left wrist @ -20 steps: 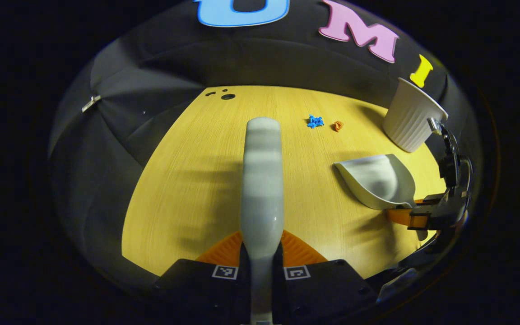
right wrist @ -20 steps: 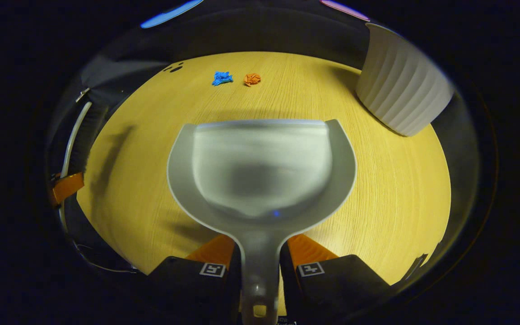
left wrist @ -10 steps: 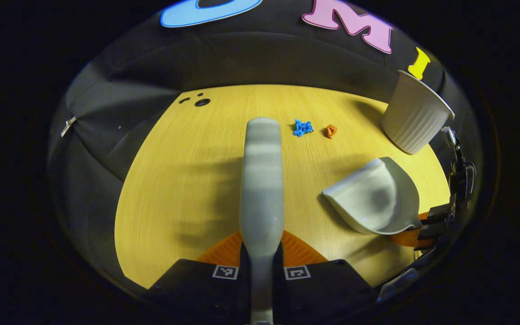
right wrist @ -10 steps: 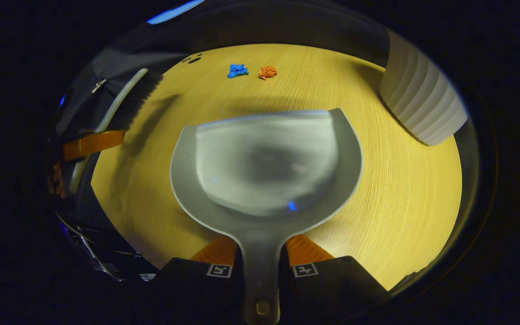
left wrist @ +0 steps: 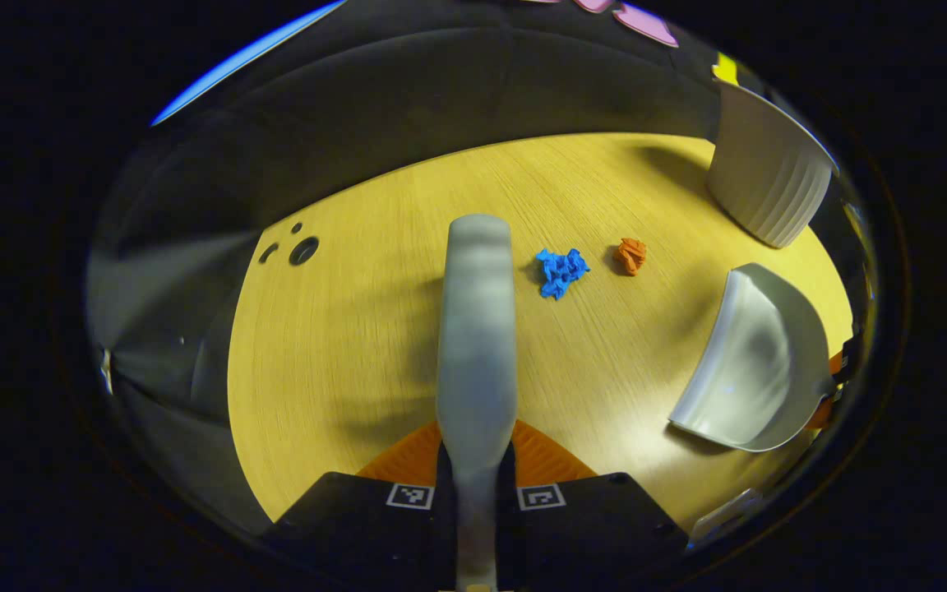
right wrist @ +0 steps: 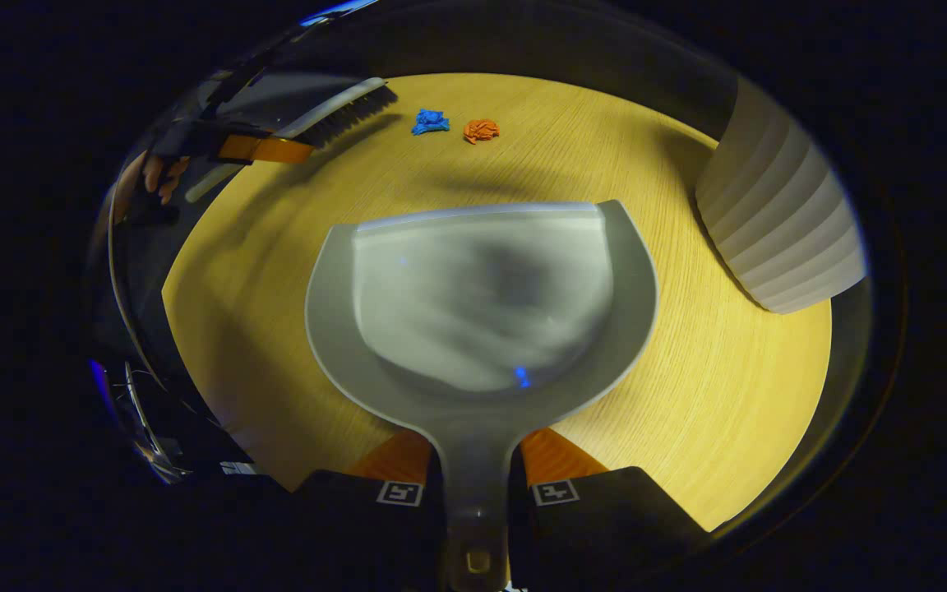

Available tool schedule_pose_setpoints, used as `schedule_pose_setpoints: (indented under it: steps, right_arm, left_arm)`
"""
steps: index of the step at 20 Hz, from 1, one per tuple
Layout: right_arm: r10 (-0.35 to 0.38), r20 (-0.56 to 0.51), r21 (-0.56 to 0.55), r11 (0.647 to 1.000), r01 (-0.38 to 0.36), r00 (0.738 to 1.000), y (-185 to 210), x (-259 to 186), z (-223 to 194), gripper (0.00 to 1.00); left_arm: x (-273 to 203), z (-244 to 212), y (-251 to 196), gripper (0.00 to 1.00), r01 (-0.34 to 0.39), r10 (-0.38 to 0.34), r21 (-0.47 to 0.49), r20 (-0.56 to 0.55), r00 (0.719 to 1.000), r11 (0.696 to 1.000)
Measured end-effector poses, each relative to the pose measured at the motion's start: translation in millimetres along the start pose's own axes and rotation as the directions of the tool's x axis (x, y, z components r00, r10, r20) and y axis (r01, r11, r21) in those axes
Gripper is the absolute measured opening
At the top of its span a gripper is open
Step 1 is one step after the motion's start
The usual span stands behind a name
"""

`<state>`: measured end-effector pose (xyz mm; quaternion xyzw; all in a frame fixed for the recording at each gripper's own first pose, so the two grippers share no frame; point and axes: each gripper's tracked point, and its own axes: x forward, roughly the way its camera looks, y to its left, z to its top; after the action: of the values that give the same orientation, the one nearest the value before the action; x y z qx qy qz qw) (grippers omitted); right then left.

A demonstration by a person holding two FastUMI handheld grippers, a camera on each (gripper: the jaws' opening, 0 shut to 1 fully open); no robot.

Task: Pick up the small broom and dustpan from the desktop, sweep the trash into the dustpan with the broom, and then empty the trash into the garbage bin.

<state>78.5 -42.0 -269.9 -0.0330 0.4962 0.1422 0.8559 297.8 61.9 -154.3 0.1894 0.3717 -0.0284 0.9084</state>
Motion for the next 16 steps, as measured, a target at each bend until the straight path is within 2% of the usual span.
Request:
schedule_pose_setpoints:
  steps: [4,6,8,9,12,16]
  right_arm:
    - [0.013,-0.017,-0.013,1.000,-0.013,1.000,-12.2,0.6,-3.6,0.33]
    - [0.020,-0.023,-0.010,1.000,-0.020,1.000,-14.7,3.3,-3.9,0.33]
    - [0.021,-0.026,-0.021,1.000,-0.021,0.999,-16.2,1.7,-4.4,0.33]
    - [0.023,-0.025,-0.023,0.999,-0.024,0.999,-15.8,-1.3,-3.3,0.29]
    - [0.027,-0.025,-0.027,0.999,-0.027,0.999,-16.7,-0.2,-4.4,0.33]
    - [0.027,-0.018,-0.036,0.999,-0.028,0.999,-17.2,-3.6,-2.2,0.33]
  left_arm:
    - [39.7,29.8,4.5,0.23,-0.019,0.017,0.154,0.010,1.000,0.988]
    - [51.0,42.3,-4.7,0.23,0.016,-0.019,0.223,0.011,1.000,0.975]
    - [56.5,54.3,-23.1,0.23,0.087,-0.093,0.293,0.008,0.996,0.952]
    - [58.8,59.5,-31.4,0.23,0.116,-0.125,0.334,0.004,0.992,0.935]
    - [59.7,70.5,-55.2,0.23,0.208,-0.221,0.438,-0.021,0.975,0.875]
    - [44.1,63.7,-97.5,0.23,0.345,-0.341,0.537,-0.111,0.933,0.770]
